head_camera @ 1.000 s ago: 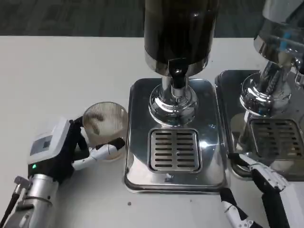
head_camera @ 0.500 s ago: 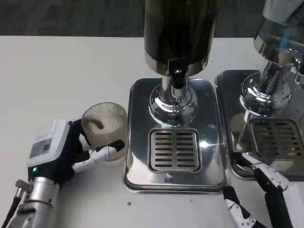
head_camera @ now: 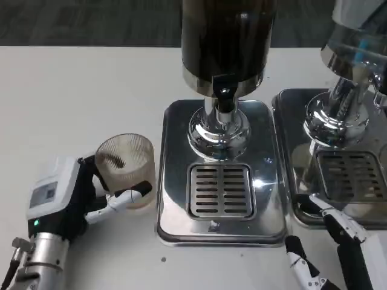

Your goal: Grasp the cup under the faucet to collect the drink, then remove the cup.

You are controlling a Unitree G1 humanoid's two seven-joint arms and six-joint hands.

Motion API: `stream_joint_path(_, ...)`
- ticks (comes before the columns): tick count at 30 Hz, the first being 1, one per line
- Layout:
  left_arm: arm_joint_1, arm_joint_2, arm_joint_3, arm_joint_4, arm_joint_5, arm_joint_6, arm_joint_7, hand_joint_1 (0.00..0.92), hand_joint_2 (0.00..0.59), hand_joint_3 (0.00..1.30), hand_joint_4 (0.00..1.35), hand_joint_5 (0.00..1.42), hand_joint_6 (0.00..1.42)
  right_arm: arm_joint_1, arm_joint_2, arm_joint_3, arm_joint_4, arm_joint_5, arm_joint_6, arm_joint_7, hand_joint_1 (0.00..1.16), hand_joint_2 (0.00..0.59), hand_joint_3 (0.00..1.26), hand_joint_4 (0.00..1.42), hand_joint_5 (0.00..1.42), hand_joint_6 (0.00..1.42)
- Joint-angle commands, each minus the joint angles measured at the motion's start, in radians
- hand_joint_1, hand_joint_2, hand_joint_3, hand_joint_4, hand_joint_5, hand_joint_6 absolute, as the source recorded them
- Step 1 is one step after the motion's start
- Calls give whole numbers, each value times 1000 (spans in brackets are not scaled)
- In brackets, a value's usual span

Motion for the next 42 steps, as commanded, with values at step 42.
stream_joint_path(42,78,-38,19,-292,53,-87,-67,220,150,668,828,1092,1313,18,25,6,-5,12,-34,-11,388,437,273,294,246,250)
